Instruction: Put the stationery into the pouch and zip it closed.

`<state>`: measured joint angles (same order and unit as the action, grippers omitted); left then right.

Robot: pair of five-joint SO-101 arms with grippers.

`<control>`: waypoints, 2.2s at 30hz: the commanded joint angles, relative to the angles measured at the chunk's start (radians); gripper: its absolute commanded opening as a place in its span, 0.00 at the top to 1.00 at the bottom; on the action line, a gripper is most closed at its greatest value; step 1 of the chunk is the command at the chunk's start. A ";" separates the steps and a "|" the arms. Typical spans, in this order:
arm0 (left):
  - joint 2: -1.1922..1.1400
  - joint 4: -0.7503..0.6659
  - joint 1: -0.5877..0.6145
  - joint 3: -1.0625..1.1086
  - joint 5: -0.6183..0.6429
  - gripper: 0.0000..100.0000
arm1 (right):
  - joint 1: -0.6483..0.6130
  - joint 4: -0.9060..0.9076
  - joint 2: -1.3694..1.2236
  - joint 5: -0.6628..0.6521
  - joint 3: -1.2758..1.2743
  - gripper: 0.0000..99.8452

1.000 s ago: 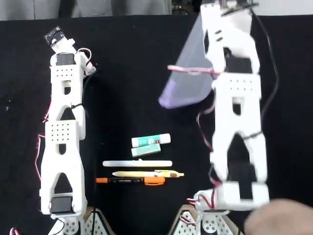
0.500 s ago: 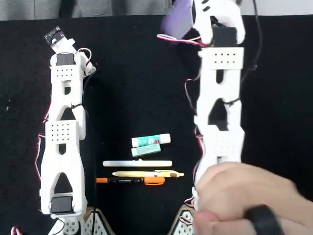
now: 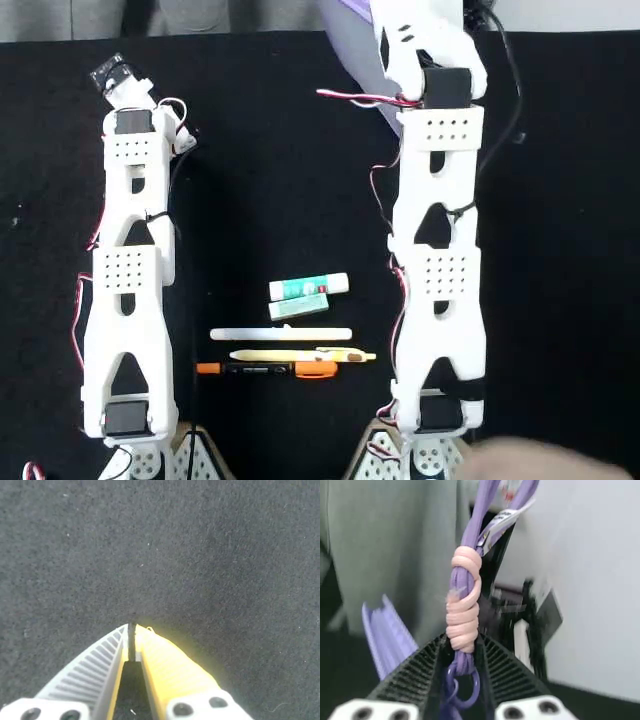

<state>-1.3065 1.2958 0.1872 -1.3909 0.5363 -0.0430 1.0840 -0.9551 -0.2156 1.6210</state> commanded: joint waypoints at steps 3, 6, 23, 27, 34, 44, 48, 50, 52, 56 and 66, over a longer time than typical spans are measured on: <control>-0.011 -0.032 0.065 0.008 -0.011 0.97 | 0.009 0.292 0.166 -0.009 0.050 0.99; -0.012 -0.031 0.067 0.008 -0.011 0.97 | 0.017 0.422 0.193 -0.048 0.050 0.99; -0.015 -0.028 0.073 0.010 -0.011 0.97 | 0.347 0.684 0.211 -0.051 0.044 0.99; -0.015 -0.028 0.073 0.010 -0.011 0.97 | 0.430 0.683 0.206 -0.049 0.039 0.99; -0.015 -0.028 0.073 0.012 -0.011 0.97 | 0.516 0.683 0.226 -0.049 0.045 0.99; -0.015 -0.028 0.073 0.013 -0.011 0.97 | 0.526 0.683 0.236 -0.026 0.039 0.99; -0.015 -0.028 0.073 0.013 -0.011 0.97 | 0.519 0.684 0.248 0.029 0.042 0.99; -0.015 -0.028 0.073 0.013 -0.011 0.97 | 0.516 0.686 0.265 0.031 0.039 0.99; -0.015 -0.028 0.073 0.013 -0.011 0.97 | 0.522 0.687 0.283 0.031 0.039 0.99; -0.015 -0.028 0.073 0.010 -0.011 0.97 | 0.522 0.689 0.358 0.031 0.008 0.99; -0.015 -0.028 0.073 0.016 -0.011 0.97 | 0.488 0.681 0.866 0.057 -0.668 0.99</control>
<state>-1.3096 1.2881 0.1995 -1.3924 0.5363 0.4787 1.7392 -0.3015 -0.1695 1.1623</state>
